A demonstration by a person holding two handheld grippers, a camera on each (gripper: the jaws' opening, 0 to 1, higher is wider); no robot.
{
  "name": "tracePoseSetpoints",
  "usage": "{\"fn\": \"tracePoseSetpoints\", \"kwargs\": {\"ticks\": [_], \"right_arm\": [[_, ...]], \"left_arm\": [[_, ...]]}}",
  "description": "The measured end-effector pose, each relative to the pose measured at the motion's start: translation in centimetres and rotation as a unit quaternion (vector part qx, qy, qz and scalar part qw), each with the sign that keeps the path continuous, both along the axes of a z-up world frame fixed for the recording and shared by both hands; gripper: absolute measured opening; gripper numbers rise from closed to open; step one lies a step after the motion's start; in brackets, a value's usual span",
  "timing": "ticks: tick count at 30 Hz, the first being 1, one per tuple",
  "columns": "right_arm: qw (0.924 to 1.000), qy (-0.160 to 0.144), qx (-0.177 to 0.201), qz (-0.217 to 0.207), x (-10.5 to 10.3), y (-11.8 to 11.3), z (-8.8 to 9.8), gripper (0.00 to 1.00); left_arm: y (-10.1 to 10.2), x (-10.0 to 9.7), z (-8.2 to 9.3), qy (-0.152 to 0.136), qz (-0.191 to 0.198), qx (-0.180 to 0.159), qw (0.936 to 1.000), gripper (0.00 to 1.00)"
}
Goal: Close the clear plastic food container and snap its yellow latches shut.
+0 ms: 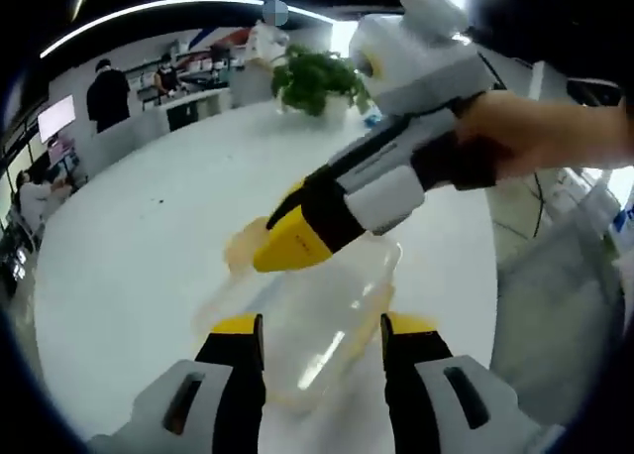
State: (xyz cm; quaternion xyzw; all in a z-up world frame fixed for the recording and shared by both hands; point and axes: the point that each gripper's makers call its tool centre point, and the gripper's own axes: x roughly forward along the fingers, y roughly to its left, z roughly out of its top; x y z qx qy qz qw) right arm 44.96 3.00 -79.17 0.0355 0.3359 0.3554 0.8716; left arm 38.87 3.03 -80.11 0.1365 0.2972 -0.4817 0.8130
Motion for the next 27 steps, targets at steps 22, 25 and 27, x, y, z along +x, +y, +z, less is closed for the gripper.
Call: {"fn": "tracePoseSetpoints", "kwargs": {"ticks": [22, 25, 27], "right_arm": [[0.9881, 0.033, -0.057, 0.139, 0.8, 0.6, -1.5, 0.38], [0.9848, 0.04, -0.062, 0.157, 0.9, 0.7, -1.6, 0.38], [0.9804, 0.048, -0.067, 0.179, 0.7, 0.6, -1.7, 0.38]], "left_arm": [[-1.0, -0.4, -1.1, -0.087, -0.083, 0.064, 0.9907, 0.47], [-0.9, -0.5, -1.3, -0.104, -0.094, 0.074, 0.9874, 0.47], [-0.9, -0.6, -1.4, -0.109, -0.099, 0.078, 0.9861, 0.48]]}}
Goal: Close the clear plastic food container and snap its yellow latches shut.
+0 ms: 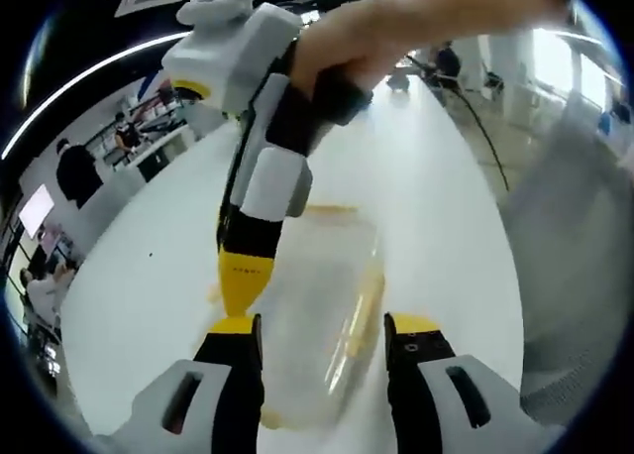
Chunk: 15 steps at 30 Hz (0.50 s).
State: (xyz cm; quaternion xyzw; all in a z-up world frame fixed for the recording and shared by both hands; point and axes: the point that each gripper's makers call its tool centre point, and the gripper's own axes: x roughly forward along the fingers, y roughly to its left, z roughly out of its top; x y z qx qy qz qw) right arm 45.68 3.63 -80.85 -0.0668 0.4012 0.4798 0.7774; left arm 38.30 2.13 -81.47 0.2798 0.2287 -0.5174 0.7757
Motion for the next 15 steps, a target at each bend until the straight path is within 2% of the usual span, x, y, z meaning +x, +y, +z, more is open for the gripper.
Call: {"fn": "tracePoseSetpoints", "kwargs": {"ticks": [3, 6, 7, 9, 15], "right_arm": [[0.999, 0.008, -0.024, 0.037, -0.2, -0.4, -0.4, 0.37], [0.992, -0.002, -0.082, 0.096, -0.6, -1.5, -1.2, 0.39], [0.9914, -0.018, -0.068, 0.111, -0.7, -0.9, -0.7, 0.4], [0.9841, -0.021, -0.086, 0.154, -1.4, -1.2, -0.8, 0.37], [0.9825, 0.001, -0.088, 0.164, -1.2, -1.0, -1.0, 0.39]], "left_arm": [[0.1, 0.0, -0.2, -0.017, -0.009, 0.016, 0.9997, 0.48], [0.0, 0.2, -0.3, -0.024, -0.007, 0.02, 0.9995, 0.49], [0.0, 0.4, -0.3, -0.035, -0.005, 0.019, 0.9992, 0.49], [0.0, 0.5, -0.4, -0.041, 0.003, 0.021, 0.9989, 0.48], [0.0, 0.6, -0.4, -0.048, 0.0, 0.025, 0.9985, 0.47]]}}
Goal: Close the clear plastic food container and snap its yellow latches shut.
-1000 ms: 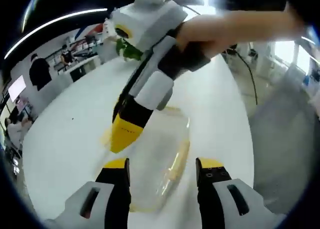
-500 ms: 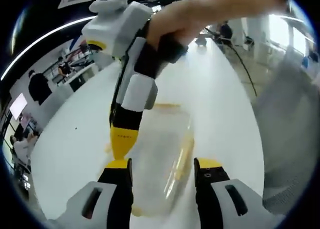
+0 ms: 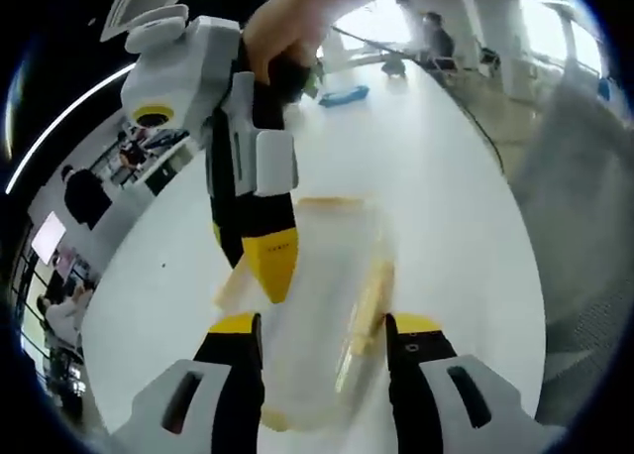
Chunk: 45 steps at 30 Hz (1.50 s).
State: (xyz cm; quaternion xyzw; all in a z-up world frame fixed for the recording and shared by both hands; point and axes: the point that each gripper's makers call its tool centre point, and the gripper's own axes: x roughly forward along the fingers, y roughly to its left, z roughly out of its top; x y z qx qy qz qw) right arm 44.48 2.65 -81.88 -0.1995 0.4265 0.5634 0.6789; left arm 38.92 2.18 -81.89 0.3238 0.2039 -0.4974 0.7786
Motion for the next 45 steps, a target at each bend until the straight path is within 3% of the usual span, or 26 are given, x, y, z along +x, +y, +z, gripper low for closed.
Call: {"fn": "tracePoseSetpoints", "kwargs": {"ticks": [6, 9, 11, 19, 23, 24, 26, 29, 31, 32, 34, 39, 42, 45], "right_arm": [[0.999, 0.023, -0.025, 0.03, 0.1, 0.1, -0.2, 0.39], [0.9973, 0.056, -0.03, 0.036, -0.1, 0.1, -0.4, 0.38], [0.9946, 0.059, -0.048, 0.07, -0.1, 0.1, -0.5, 0.37], [0.9878, 0.102, -0.069, 0.095, -0.1, 0.3, -0.8, 0.36], [0.9825, 0.128, -0.082, 0.107, -0.2, 0.3, -1.0, 0.35], [0.9783, 0.154, -0.102, 0.094, -0.8, -0.3, -1.0, 0.34], [0.977, 0.147, -0.096, 0.121, -0.7, 0.0, -1.0, 0.34], [0.9772, 0.147, -0.092, 0.122, -0.7, 0.1, -1.0, 0.35], [0.9804, 0.145, -0.069, 0.114, -0.9, 0.6, -1.1, 0.37], [0.9818, 0.145, -0.064, 0.105, -0.9, 0.5, -1.0, 0.37], [0.9832, 0.139, -0.058, 0.104, -1.0, 0.6, -0.9, 0.38], [0.9833, 0.135, -0.063, 0.105, -0.8, 0.8, -1.0, 0.39], [0.9859, 0.118, -0.066, 0.099, -0.9, 0.9, -0.9, 0.4], [0.9903, 0.108, -0.048, 0.073, -0.7, 0.9, -1.0, 0.43]], "left_arm": [[-0.1, 0.1, 0.0, 0.003, 0.013, -0.009, 0.9999, 0.47], [0.0, 0.1, 0.0, 0.007, 0.016, -0.008, 0.9998, 0.46], [-0.2, 0.3, 0.0, 0.008, 0.017, -0.003, 0.9998, 0.46], [-0.3, 0.4, -0.2, 0.016, 0.018, 0.012, 0.9996, 0.44], [-0.4, 0.5, -0.2, 0.015, 0.028, 0.027, 0.9991, 0.43], [-0.5, 0.6, -0.2, 0.014, 0.026, 0.026, 0.9992, 0.43], [-0.4, 0.5, -0.3, 0.011, 0.029, 0.03, 0.9991, 0.43], [-0.4, 0.5, -0.5, 0.001, 0.032, 0.034, 0.9989, 0.43], [-0.7, 0.3, -0.8, -0.018, 0.023, 0.052, 0.9982, 0.41], [-0.6, 0.4, -0.7, -0.015, 0.04, 0.042, 0.9982, 0.41], [-0.5, 0.5, -0.6, -0.011, 0.038, 0.035, 0.9986, 0.41], [-0.6, 0.4, -0.5, -0.011, 0.034, 0.035, 0.9987, 0.42], [-0.6, 0.4, -0.5, -0.01, 0.035, 0.04, 0.9985, 0.42], [-0.6, 0.4, -0.5, -0.01, 0.034, 0.043, 0.9985, 0.42]]}}
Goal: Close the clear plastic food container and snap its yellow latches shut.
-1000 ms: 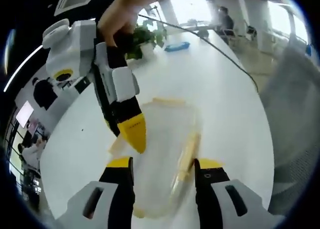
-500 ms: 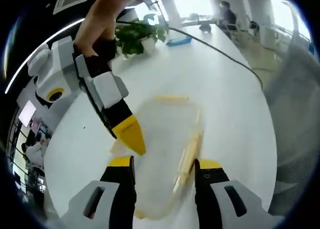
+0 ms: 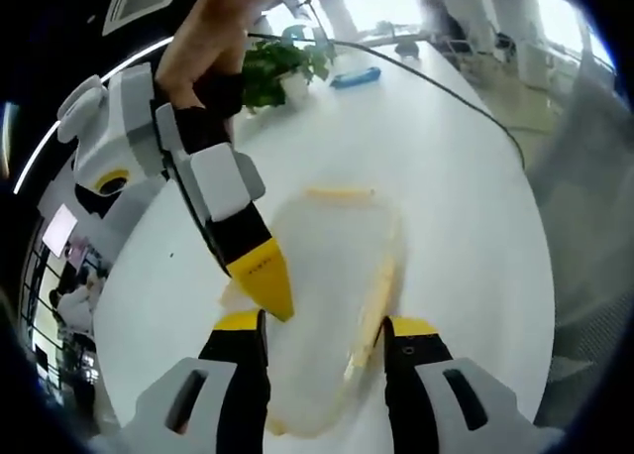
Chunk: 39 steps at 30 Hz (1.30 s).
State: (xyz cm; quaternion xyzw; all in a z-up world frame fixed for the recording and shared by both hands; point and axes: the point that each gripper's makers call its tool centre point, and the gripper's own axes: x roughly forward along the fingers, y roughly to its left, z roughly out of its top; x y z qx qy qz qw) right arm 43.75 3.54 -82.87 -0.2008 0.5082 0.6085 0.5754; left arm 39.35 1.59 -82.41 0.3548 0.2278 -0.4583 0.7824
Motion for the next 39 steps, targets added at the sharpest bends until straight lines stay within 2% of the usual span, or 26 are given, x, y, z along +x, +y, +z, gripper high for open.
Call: {"fn": "tracePoseSetpoints", "kwargs": {"ticks": [7, 10, 12, 19, 21, 24, 28, 32, 39], "right_arm": [[0.9994, -0.027, 0.005, -0.02, -0.1, 0.3, 0.1, 0.48], [0.9983, -0.044, 0.019, -0.035, 0.0, 0.3, 0.3, 0.49], [0.9965, -0.06, 0.039, -0.043, 0.1, 0.2, 0.4, 0.49], [0.988, -0.11, 0.065, -0.086, 0.4, 0.1, 0.8, 0.49], [0.9844, -0.118, 0.063, -0.115, 0.7, -0.2, 0.9, 0.47], [0.98, -0.14, 0.068, -0.124, 0.9, -0.6, 1.4, 0.49], [0.976, -0.159, 0.071, -0.131, 0.5, -1.3, 2.1, 0.5], [0.9741, -0.162, 0.073, -0.14, -0.3, -1.8, 2.5, 0.55], [0.9684, -0.174, 0.074, -0.163, -1.6, -3.2, 2.6, 0.55]], "left_arm": [[0.1, -0.1, 0.1, -0.001, -0.009, 0.004, 0.9999, 0.43], [0.1, -0.1, 0.1, -0.002, -0.011, 0.005, 0.9999, 0.43], [0.1, -0.1, 0.2, -0.003, -0.017, 0.005, 0.9998, 0.43], [0.0, -0.1, 0.3, -0.013, -0.035, 0.003, 0.9993, 0.45], [-0.1, -0.1, 0.3, -0.011, -0.03, 0.0, 0.9995, 0.45], [-0.4, -0.3, 0.5, 0.014, -0.015, -0.026, 0.9994, 0.5], [-0.1, -0.2, 1.1, 0.009, -0.016, -0.027, 0.9995, 0.58], [0.3, -0.2, 1.7, 0.021, -0.001, -0.046, 0.9987, 0.58], [1.6, -0.2, 2.2, 0.028, 0.028, -0.062, 0.9973, 0.57]]}}
